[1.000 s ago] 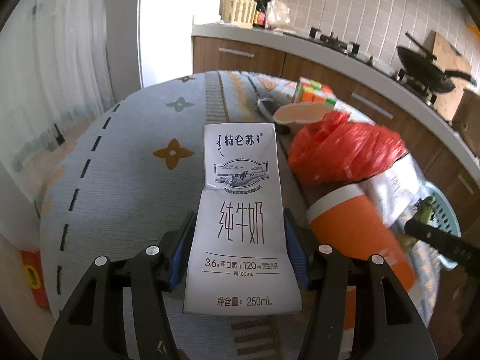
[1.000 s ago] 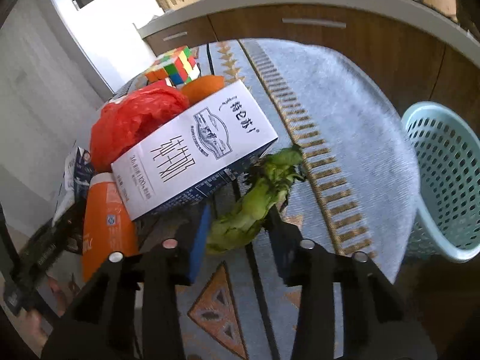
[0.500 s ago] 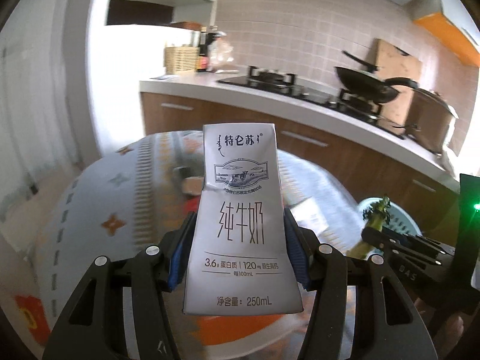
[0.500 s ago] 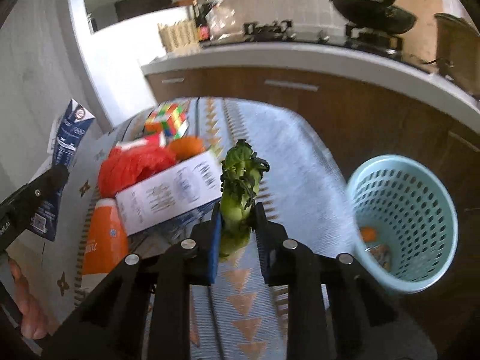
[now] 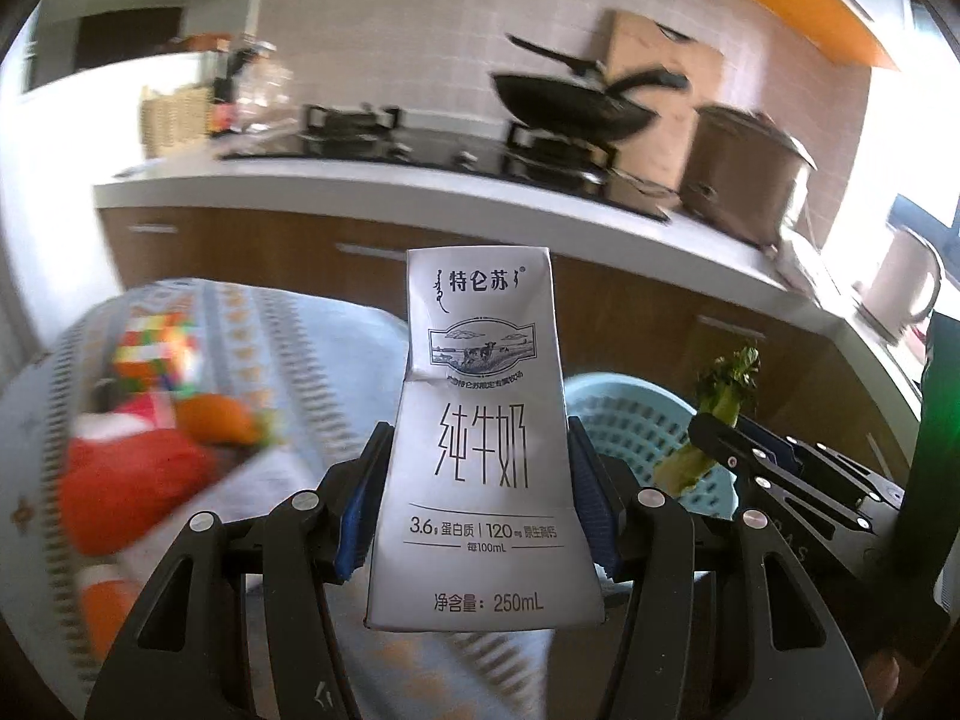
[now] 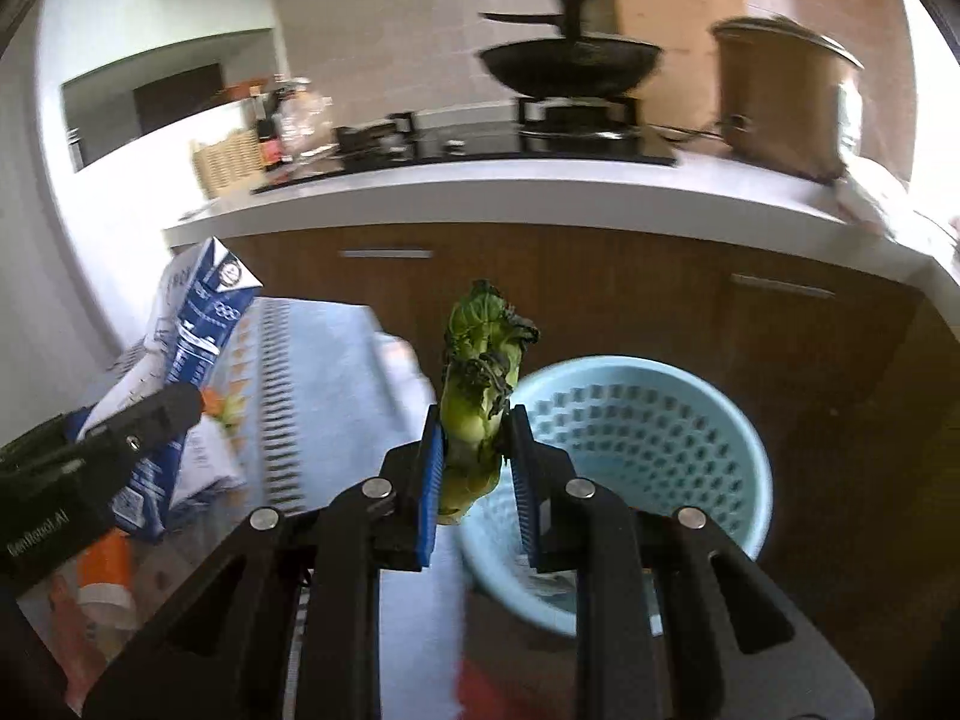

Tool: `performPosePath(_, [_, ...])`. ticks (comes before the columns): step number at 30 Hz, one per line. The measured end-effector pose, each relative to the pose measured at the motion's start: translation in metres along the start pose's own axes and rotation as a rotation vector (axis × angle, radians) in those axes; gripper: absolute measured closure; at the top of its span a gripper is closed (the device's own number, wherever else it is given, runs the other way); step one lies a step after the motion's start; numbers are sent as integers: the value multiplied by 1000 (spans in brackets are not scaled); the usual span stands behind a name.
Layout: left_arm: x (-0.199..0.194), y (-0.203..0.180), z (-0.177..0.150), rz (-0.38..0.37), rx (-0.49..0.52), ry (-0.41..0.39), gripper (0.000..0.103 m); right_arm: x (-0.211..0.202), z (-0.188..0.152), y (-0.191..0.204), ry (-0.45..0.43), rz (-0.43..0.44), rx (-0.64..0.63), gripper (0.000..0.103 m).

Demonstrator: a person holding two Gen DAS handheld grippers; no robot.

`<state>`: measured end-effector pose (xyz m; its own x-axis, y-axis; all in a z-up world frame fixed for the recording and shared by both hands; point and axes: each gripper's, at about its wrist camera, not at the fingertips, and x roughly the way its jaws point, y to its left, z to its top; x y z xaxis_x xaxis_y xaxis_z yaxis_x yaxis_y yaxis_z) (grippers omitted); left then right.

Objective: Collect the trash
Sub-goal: 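Carry carton and vegetable over the blue basket and open both tools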

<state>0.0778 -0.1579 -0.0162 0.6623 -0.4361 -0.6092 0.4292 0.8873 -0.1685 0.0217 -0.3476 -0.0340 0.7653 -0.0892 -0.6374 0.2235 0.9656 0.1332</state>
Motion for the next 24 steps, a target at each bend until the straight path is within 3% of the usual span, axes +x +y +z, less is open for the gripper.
performPosePath(11, [102, -56, -11, -118, 43, 174, 49, 53, -15, -90, 147, -121, 139, 84])
performPosePath(16, [135, -67, -20, -133, 54, 245, 49, 78, -32, -120, 248, -166, 197, 84])
performPosePath(20, [152, -73, -27, -132, 70, 278, 48, 89, -43, -133, 280, -172, 217, 83])
performPosePath(24, [155, -75, -29, -113, 73, 271, 34, 93, -46, -138, 291, -185, 230, 77])
